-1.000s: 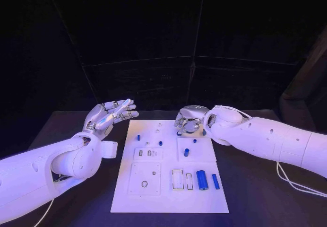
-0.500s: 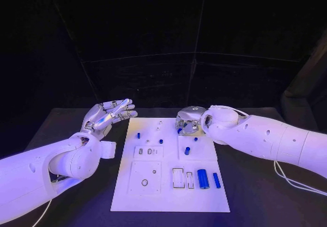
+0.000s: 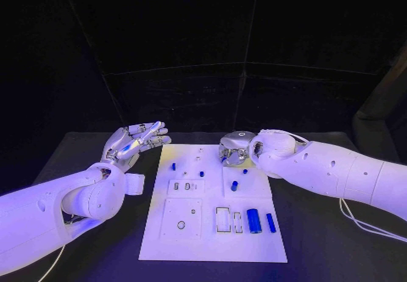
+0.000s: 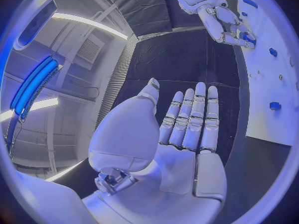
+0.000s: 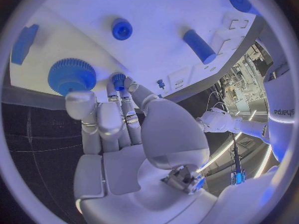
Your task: Assemble the parts on the task board
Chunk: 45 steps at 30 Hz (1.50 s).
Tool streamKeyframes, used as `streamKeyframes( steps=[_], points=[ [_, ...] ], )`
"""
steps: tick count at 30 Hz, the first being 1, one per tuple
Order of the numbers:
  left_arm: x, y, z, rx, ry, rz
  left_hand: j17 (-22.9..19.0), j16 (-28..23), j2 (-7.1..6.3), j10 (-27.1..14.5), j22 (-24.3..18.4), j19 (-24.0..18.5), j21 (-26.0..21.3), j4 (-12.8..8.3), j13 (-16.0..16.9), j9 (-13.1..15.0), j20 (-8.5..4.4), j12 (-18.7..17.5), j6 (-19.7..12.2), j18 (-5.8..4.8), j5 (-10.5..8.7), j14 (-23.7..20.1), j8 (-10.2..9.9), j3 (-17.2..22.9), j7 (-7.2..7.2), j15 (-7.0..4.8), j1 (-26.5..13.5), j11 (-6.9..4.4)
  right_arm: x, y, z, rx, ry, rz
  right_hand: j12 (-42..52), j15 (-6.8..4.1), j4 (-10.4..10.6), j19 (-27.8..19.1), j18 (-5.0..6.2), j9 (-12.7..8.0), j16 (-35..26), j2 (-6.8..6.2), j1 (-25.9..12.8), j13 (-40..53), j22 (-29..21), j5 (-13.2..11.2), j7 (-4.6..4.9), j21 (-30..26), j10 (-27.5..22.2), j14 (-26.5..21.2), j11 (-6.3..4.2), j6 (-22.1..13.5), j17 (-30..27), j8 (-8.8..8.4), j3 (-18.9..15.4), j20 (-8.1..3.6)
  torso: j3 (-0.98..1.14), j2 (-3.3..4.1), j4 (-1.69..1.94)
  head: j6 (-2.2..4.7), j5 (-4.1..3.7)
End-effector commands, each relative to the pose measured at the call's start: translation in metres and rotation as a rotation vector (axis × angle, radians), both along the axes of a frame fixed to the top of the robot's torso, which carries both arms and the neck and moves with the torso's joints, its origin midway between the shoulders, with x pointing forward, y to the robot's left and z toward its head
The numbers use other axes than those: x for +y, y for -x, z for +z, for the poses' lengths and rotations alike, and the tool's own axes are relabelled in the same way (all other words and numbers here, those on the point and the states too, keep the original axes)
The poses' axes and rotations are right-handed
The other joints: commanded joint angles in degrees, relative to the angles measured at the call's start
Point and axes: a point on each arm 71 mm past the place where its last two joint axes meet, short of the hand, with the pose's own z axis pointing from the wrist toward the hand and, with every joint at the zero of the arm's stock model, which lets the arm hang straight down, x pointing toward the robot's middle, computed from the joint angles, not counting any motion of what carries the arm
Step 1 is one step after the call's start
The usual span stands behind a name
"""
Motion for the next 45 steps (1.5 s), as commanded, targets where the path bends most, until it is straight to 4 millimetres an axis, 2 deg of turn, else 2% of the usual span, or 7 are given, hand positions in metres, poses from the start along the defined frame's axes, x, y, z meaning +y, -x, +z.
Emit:
streamKeyframes(
  steps=[1, 11, 14, 25, 26, 32, 45],
  points=[
    [0.000, 0.000, 0.001, -0.008, -0.001, -0.009, -0.08, -0.30, 0.63, -0.24, -0.05, 0.39, -0.15, -0.33, -0.05, -0.06, 0.04, -0.20, -0.12, 0.85, -0.21, -0.08, -0.21, -0.03, 0.31, 0.37, 0.13, 0.24, 0.000, 0.001, 0.005, -0.071, -0.030, 0.003, -0.07, -0.32, 0.15, 0.52, -1.36, 0.02, 0.64, -0.60, 1.44, 0.26, 2.37, -0.29, 0.13, 1.86, 2.18, 0.74, -1.30, 0.64, 0.10, 0.01, 2.84, 0.01, 0.07, 0.08, -0.01, -0.03, 0.05],
    [0.001, 0.000, 0.001, -0.005, -0.001, -0.010, -0.15, -0.54, 0.81, -0.52, -0.21, 0.55, -0.27, -0.70, -0.05, -0.07, 0.07, -0.55, -0.32, 0.84, -0.21, -0.04, -0.50, -0.06, 0.37, 0.42, 0.27, 0.33, 0.006, 0.004, 0.018, -0.160, -0.104, 0.001, -0.28, -0.08, 0.46, 0.06, -1.49, -0.12, 1.56, -3.01, 0.68, 0.21, 4.45, 0.11, 0.50, 3.86, 2.25, 0.63, -1.02, 0.79, 0.63, -0.59, 7.13, 0.21, -0.04, 0.12, 0.16, 0.43, -0.08],
    [0.001, 0.000, 0.001, -0.004, -0.001, -0.012, -0.17, -0.59, 0.83, -0.59, -0.24, 0.57, -0.30, -0.78, -0.05, -0.07, 0.08, -0.62, -0.37, 0.84, -0.21, -0.03, -0.57, -0.07, 0.39, 0.43, 0.30, 0.35, 0.009, 0.001, 0.022, -0.188, -0.117, -0.012, -0.30, -0.01, 0.51, -0.03, -1.50, -0.16, 1.63, -3.30, 0.60, 0.19, 4.60, -0.02, 0.58, 4.03, 2.08, 0.60, -0.97, 0.67, 0.62, -0.65, 7.57, 0.27, 0.05, 0.21, 0.21, 0.49, 0.01],
    [0.000, 0.001, 0.001, -0.002, 0.001, -0.018, -0.20, -0.69, 0.87, -0.70, -0.31, 0.60, -0.36, -0.96, -0.05, -0.07, 0.09, -0.75, -0.45, 0.84, -0.21, -0.01, -0.68, -0.09, 0.40, 0.45, 0.38, 0.37, 0.026, -0.010, 0.026, -0.236, -0.145, -0.016, -0.28, 0.08, 0.46, -0.15, -1.53, -0.22, 1.86, -3.97, 0.63, 0.20, 5.03, 0.10, 0.69, 4.45, 1.90, 0.59, -0.88, 0.44, 0.77, -0.70, 8.41, 0.37, -0.04, 0.46, 0.62, 0.61, 0.27],
    [0.000, 0.001, 0.001, -0.002, 0.001, -0.018, -0.20, -0.69, 0.87, -0.70, -0.31, 0.60, -0.36, -0.96, -0.05, -0.07, 0.09, -0.75, -0.45, 0.84, -0.21, -0.01, -0.68, -0.09, 0.40, 0.45, 0.38, 0.37, 0.028, -0.011, 0.026, -0.237, -0.146, -0.014, -0.28, 0.08, 0.46, -0.15, -1.53, -0.22, 1.86, -3.97, 0.63, 0.20, 5.03, 0.10, 0.69, 4.45, 1.90, 0.59, -0.88, 0.44, 0.77, -0.70, 8.41, 0.37, 0.00, 0.47, 0.51, 0.61, 0.32],
    [-0.001, 0.002, 0.002, -0.001, 0.003, -0.024, -0.21, -0.74, 0.88, -0.76, -0.35, 0.62, -0.40, -1.05, -0.05, -0.07, 0.09, -0.82, -0.49, 0.83, -0.21, 0.00, -0.74, -0.10, 0.40, 0.45, 0.42, 0.39, 0.042, -0.014, 0.026, -0.232, -0.148, 0.002, -0.28, 0.11, 0.47, -0.20, -1.53, -0.24, 1.91, -4.13, 0.60, 0.19, 5.07, 0.11, 0.71, 4.51, 1.84, 0.59, -0.86, 0.37, 0.80, -0.71, 8.59, 0.40, -0.27, 0.87, 1.15, 0.72, -0.16],
    [0.002, 0.003, 0.004, -0.005, 0.002, -0.020, -0.25, -0.86, 0.91, -0.88, -0.43, 0.66, -0.47, -1.27, -0.05, -0.06, 0.11, -0.97, -0.55, 0.83, -0.21, -0.01, -0.85, -0.11, 0.42, 0.48, 0.52, 0.42, 0.055, -0.016, 0.024, -0.213, -0.142, 0.019, -0.30, 0.19, 0.56, -0.28, -1.54, -0.28, 2.04, -4.47, 0.47, 0.19, 5.24, 0.14, 0.77, 4.69, 1.67, 0.59, -0.78, 0.18, 0.88, -0.73, 8.93, 0.46, -0.46, 1.48, 1.66, 0.79, -0.45]
  ],
)
